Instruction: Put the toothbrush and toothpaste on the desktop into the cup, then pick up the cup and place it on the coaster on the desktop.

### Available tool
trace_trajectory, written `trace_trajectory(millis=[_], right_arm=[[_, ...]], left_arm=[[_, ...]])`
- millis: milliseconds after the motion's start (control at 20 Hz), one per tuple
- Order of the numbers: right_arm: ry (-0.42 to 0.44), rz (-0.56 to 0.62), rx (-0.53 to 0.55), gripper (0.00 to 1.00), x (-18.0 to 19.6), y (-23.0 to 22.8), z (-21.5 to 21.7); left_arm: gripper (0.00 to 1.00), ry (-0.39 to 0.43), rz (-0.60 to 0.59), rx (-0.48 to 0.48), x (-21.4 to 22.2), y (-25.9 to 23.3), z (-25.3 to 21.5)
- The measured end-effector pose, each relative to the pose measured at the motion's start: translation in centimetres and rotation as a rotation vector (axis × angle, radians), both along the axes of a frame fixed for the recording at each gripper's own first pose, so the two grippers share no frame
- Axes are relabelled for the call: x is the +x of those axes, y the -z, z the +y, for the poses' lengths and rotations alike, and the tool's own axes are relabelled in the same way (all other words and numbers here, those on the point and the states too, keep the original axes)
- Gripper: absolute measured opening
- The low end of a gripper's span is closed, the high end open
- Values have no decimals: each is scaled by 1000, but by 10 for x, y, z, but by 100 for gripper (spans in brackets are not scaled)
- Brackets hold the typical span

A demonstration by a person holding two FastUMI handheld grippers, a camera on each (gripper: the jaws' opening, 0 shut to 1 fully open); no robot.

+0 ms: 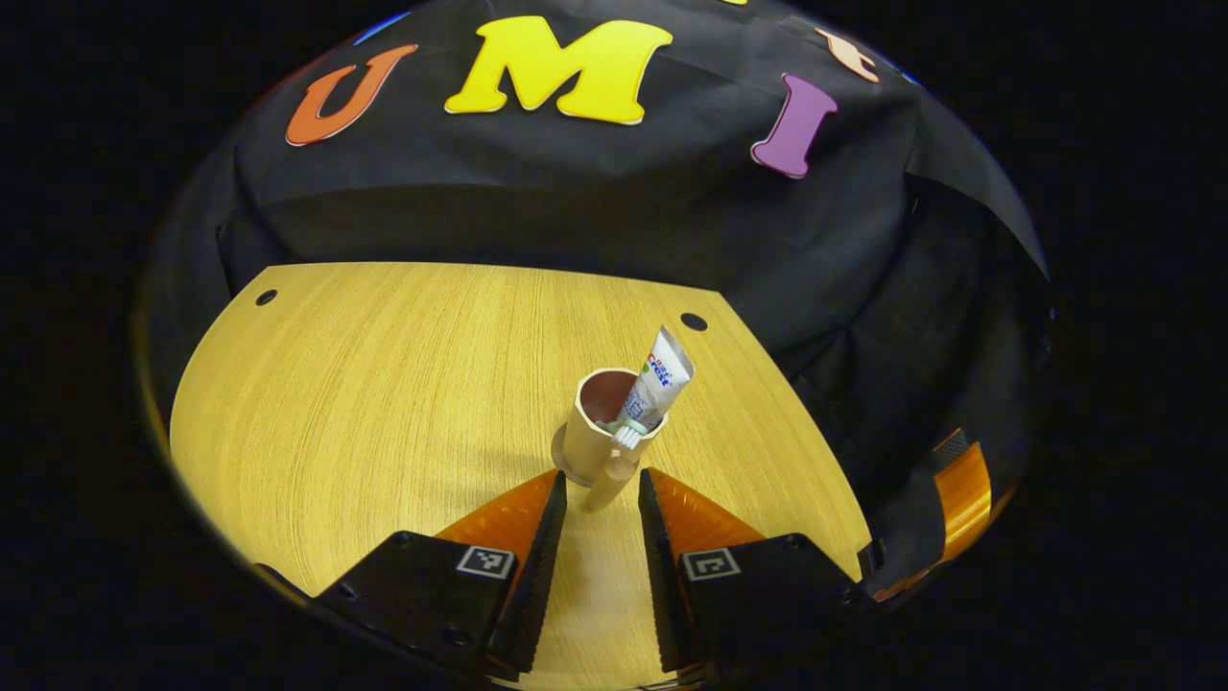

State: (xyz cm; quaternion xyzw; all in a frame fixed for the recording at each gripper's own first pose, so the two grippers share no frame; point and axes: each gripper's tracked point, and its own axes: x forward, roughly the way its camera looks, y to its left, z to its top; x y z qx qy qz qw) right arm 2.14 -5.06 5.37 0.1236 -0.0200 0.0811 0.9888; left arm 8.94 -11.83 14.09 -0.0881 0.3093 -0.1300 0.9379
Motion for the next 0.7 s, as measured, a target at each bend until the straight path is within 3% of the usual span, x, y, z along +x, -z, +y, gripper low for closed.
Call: trace_trajectory(millis=[100, 150, 200, 300, 350, 400, 450, 500, 550, 600, 700], right_arm=[[-12, 6, -36, 95, -3, 3, 11], [-17, 6, -55, 95, -5, 4, 17], [-20, 0, -69, 95, -6, 4, 22], [-22, -9, -85, 95, -11, 3, 29], [-23, -12, -90, 95, -12, 3, 33], [-23, -15, -96, 98, -14, 2, 36], [-17, -21, -102, 95, -16, 1, 37], [-9, -25, -105, 95, -17, 0, 36], [-7, -25, -108, 95, -19, 0, 38], [-9, -23, -113, 95, -20, 1, 41], [-10, -14, -136, 98, -20, 5, 46]], left_arm=[[51, -7, -70, -20, -17, -10, 14], [64, -11, -106, -30, -15, -2, 21], [52, -14, -139, -37, -25, -19, 25], [54, -26, -209, -44, -31, -33, 37], [66, -33, -251, -43, -36, -39, 43], [56, -43, -293, -37, -41, -44, 51], [58, -49, -327, -34, -45, -46, 58], [65, -49, -340, -33, -50, -45, 62], [81, -52, -349, -41, -54, -44, 66], [72, -62, -361, -43, -57, -44, 70], [74, -91, -392, -37, -63, -47, 82]])
